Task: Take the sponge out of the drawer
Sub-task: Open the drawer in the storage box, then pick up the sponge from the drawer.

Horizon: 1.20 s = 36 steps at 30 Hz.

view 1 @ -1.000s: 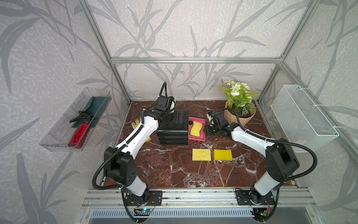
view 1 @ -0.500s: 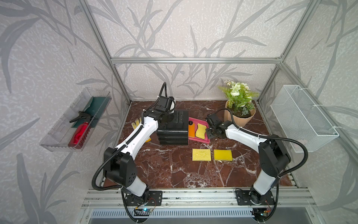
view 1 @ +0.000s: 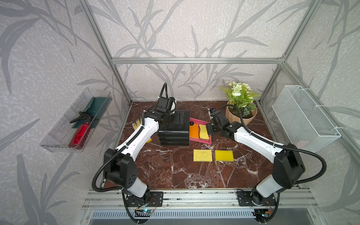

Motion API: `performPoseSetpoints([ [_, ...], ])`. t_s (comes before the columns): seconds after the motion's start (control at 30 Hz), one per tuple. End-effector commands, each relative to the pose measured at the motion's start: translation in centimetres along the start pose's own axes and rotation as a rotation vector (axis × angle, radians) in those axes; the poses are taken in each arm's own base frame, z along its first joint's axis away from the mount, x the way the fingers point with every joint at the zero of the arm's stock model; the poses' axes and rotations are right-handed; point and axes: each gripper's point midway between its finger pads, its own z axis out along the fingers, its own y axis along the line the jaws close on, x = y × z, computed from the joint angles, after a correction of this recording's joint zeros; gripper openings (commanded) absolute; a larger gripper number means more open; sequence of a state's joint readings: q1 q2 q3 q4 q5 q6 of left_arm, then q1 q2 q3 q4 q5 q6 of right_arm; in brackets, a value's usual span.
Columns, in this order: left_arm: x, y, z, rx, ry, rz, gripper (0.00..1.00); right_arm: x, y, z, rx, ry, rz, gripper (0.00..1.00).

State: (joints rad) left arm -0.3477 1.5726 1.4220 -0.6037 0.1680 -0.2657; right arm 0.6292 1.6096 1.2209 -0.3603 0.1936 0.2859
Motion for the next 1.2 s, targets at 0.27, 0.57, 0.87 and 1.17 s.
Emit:
performPoseSetpoints([
  [0.27, 3.6, 0.7, 0.6, -0.003, 0.108, -0.04, 0.98, 2.4, 3.1, 4.6, -0.054, 0.088, 0.023, 0.55],
  [0.57, 3.7, 0.7, 0.7, -0.005, 0.109, -0.038, 0.98, 3.9, 3.9, 6.3, -0.058, 0.118, 0.016, 0.56],
  [0.87, 3.8, 0.7, 0.7, -0.004, 0.109, -0.04, 0.98, 3.1, 3.5, 5.3, -0.036, 0.067, 0.037, 0.58],
  [1.17, 3.8, 0.7, 0.8, -0.002, 0.108, -0.039, 0.98, 2.7, 3.7, 4.8, -0.053, 0.054, 0.066, 0.59],
])
